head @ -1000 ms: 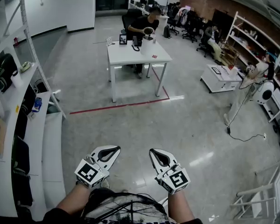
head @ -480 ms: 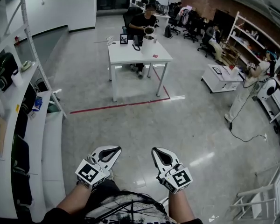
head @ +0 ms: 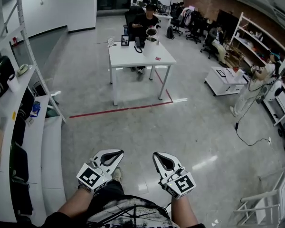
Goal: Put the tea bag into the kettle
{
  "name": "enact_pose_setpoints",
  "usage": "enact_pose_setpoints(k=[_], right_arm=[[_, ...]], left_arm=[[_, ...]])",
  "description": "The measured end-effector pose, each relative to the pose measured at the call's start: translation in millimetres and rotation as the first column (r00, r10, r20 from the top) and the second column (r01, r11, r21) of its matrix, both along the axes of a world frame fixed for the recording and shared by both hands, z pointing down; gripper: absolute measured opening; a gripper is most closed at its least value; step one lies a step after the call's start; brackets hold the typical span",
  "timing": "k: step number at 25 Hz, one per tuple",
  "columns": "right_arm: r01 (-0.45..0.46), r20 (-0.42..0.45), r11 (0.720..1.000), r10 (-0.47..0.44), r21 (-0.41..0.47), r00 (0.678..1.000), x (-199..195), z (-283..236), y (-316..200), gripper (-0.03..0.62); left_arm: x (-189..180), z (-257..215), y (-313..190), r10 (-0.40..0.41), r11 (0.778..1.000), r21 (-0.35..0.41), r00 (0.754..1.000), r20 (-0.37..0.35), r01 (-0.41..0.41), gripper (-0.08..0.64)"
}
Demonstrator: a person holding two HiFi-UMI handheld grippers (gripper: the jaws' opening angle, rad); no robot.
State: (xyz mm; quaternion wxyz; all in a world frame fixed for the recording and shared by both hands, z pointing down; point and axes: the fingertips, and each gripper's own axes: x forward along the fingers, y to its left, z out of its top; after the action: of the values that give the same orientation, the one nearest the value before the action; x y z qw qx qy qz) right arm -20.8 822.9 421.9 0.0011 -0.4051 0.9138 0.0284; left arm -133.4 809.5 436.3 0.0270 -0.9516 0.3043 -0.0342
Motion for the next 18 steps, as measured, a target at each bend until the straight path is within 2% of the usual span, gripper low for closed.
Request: enact_pose_setpoints(k=[10, 18], right_arm=[[0.000, -0.019, 1.000, -0.001, -0.019, 1.000, -24, -3, -86, 0.011], [-0.021, -0.066, 1.000, 0.020, -0.017, 0.998, -43, -11, -155, 0.011]], left_arm=[[-21, 5, -85, 0.009, 1.000, -0.028, 1.000, -0.002, -0.009, 0.009], [-38, -8, -164, 0.038, 0.999, -0.008, 0.999, -0.032, -0.039, 0.008]])
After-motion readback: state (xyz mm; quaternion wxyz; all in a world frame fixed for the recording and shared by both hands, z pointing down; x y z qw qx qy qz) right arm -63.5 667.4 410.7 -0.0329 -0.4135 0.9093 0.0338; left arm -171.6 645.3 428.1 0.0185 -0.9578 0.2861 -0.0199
